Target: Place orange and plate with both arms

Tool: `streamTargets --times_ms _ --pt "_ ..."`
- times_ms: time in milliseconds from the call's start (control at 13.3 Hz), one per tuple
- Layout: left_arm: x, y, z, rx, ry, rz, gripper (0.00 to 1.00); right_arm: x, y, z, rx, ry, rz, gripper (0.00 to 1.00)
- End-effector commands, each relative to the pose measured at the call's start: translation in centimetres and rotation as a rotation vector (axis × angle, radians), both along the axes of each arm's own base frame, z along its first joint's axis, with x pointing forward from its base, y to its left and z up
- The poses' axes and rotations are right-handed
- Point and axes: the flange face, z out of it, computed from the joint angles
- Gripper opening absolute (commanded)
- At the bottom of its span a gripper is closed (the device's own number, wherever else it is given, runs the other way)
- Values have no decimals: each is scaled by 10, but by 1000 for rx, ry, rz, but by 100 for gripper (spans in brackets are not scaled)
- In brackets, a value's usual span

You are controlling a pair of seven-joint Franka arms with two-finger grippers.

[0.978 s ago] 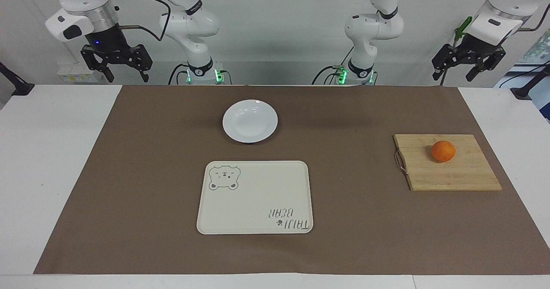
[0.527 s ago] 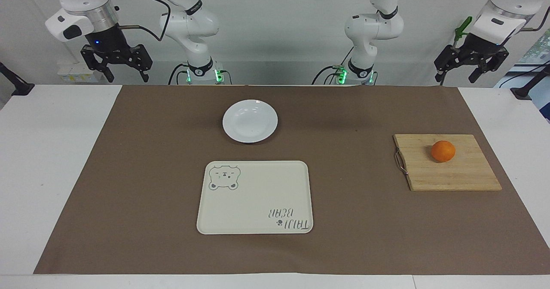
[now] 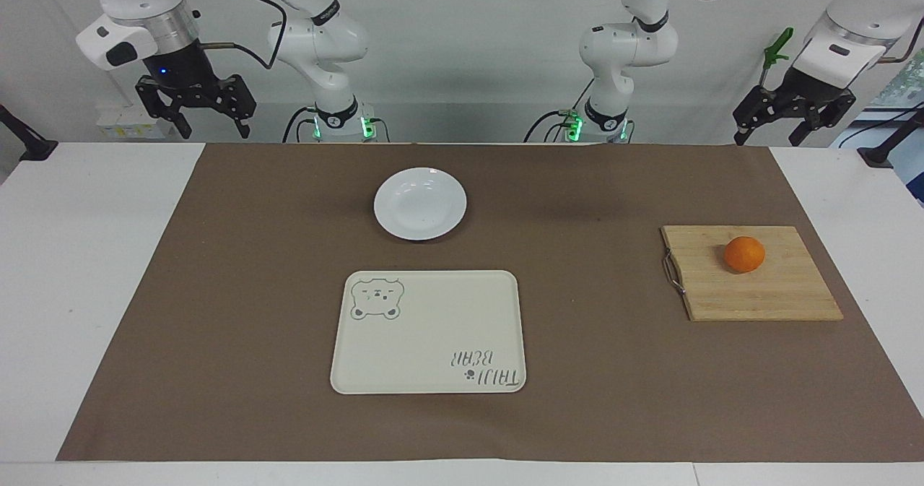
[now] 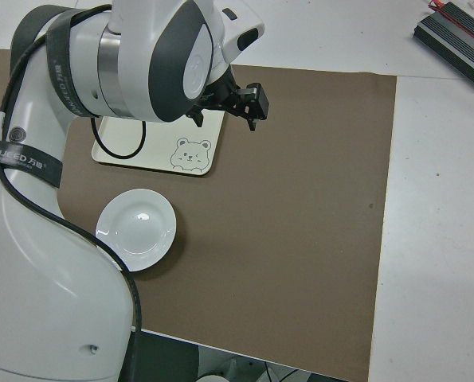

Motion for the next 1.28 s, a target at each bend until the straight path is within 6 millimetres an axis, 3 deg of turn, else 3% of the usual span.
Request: streamTargets --times_ms 0,150,301,752,903,1204 --pt "2 31 -25 -10 -33 -39 100 -1 -2 -2 17 -3 15 100" --pt "6 43 -49 -10 -32 -53 100 -1 -2 -2 17 -3 15 100" --pt "8 50 -90 -11 -22 -49 100 -1 -2 -2 17 -3 15 100" --pt "16 100 -189 2 -55 -108 100 -1 -2 -2 17 -3 15 100" --pt "26 104 -232 3 -47 -105 100 -1 -2 -1 17 -4 15 100" --pt "33 110 -298 8 -47 -96 100 -1 -2 -2 17 -3 15 100"
